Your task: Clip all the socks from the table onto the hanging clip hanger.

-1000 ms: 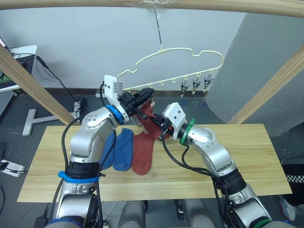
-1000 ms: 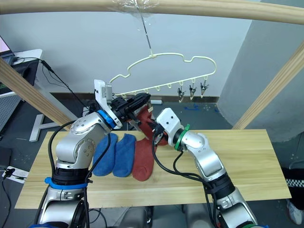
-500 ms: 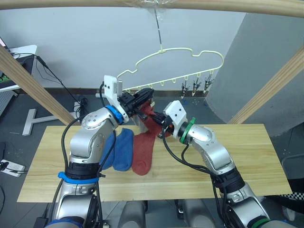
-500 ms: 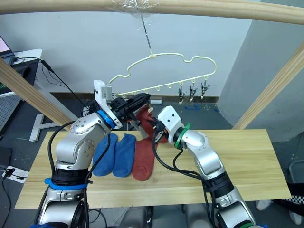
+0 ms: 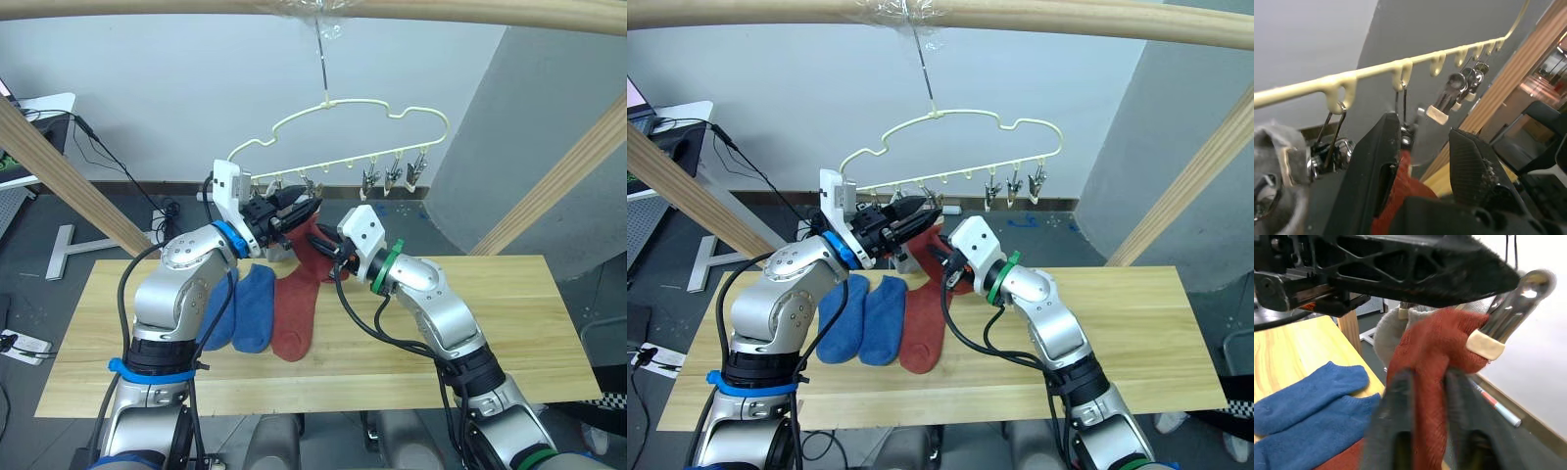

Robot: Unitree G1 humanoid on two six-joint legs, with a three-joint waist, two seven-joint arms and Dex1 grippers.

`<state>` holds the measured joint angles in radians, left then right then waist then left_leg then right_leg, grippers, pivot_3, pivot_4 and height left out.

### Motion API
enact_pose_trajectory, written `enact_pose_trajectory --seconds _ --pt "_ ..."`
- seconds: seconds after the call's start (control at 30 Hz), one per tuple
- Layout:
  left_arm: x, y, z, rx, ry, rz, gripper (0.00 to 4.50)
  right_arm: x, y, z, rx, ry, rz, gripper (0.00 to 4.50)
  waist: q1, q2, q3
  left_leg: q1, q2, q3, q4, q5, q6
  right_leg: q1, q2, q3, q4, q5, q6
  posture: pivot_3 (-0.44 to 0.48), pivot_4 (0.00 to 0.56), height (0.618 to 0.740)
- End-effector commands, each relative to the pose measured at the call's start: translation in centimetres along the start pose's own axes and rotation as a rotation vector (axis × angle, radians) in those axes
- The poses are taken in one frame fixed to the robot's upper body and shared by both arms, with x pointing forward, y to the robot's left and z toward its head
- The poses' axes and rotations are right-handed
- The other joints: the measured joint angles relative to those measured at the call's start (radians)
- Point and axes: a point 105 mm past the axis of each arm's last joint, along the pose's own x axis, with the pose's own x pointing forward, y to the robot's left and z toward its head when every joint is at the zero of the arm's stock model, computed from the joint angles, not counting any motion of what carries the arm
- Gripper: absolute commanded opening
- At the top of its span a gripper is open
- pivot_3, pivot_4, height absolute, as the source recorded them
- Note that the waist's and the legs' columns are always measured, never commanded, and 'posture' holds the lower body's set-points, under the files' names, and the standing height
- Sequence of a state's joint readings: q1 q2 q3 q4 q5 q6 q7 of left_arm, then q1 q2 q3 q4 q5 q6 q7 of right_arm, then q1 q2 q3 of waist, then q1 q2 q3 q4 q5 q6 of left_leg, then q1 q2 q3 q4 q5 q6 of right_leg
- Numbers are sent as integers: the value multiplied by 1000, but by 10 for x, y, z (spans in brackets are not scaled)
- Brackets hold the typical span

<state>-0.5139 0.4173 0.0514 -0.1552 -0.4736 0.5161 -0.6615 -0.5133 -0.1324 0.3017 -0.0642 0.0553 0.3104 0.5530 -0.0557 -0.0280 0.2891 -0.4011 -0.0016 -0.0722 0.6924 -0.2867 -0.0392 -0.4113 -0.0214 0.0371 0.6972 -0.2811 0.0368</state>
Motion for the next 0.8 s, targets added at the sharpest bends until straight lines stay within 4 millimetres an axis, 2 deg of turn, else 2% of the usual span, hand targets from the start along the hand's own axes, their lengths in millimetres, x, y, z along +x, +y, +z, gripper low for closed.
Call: enact_pose_trajectory --seconds 0.03,0.07,0.2,0.4,0.5,0.67,0.8 --pt "-4 -4 10 44 -24 -23 1941 -1 3 13 -93 -25 21 2064 0 0 0 0 0 0 0 0 0 0 0 0 0 0 0 -36 251 720" --pt "-6 -3 8 55 -16 -17 1941 -4 4 10 -116 -7 25 2382 0 0 0 0 0 0 0 0 0 0 0 0 0 0 0 -36 251 720" --pt "-17 0 3 137 39 -22 1941 -30 6 4 -192 48 45 2382 2 0 0 0 0 0 -1 0 0 0 0 0 -1 0 0 -30 249 720" --pt "-42 -19 -12 297 141 -241 1941 -69 0 17 -183 91 -25 2382 4 0 0 -1 0 0 -5 0 -1 -1 -1 1 -4 0 0 -21 252 720" --pt "-45 -29 -10 317 117 -330 1941 -84 -12 29 -163 86 -126 2382 8 0 0 0 0 -1 -12 2 -2 -1 -1 1 -7 1 -1 -26 255 720" --pt "-43 -31 1 326 43 -353 1941 -91 -27 49 -114 60 -251 2382 8 0 0 0 1 -2 -13 3 -2 -1 -1 0 -7 1 -2 -39 255 720" --pt "-40 -28 5 328 -5 -328 1941 -87 -44 52 -63 61 -334 2382 4 0 0 0 1 -1 -13 3 -2 -1 -1 0 -7 1 -2 -42 252 720"
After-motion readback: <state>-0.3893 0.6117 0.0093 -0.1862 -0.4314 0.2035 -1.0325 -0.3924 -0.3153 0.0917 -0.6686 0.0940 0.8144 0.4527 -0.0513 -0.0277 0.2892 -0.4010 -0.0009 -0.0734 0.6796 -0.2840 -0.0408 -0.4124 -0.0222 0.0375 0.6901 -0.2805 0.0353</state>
